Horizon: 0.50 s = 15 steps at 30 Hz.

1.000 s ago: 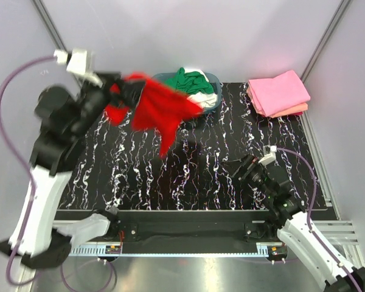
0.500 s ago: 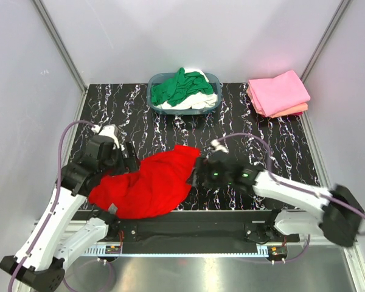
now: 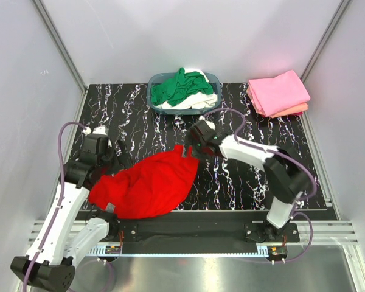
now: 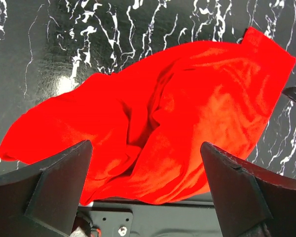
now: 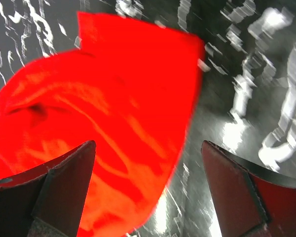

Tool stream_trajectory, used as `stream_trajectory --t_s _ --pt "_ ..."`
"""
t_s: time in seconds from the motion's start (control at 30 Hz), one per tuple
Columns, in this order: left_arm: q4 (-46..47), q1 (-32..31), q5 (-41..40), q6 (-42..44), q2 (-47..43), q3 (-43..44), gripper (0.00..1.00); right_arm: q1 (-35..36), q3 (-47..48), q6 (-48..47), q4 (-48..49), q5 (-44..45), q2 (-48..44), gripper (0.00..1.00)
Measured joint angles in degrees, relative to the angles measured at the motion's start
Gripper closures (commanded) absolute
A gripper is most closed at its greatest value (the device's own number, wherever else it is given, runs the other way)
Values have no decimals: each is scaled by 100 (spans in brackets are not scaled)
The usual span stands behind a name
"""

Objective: Fold and stack the t-shirts
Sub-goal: Move the tshirt to the center of the board, then flatten the tshirt out

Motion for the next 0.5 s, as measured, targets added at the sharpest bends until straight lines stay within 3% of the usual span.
stream_trajectory --t_s 0.2,0.27,0.33,0.5 --pt "256 299 295 -262 216 -538 2 17 1220 -372 -400 -52 1088 6" --pt "291 319 348 -317 238 -590 2 13 1438 -402 -535 -50 1320 11" --pt "334 328 389 -356 232 -605 2 7 1578 -420 -667 -55 1526 20" --pt "463 334 431 -407 221 -625 3 -72 1823 -485 -968 -138 1825 57"
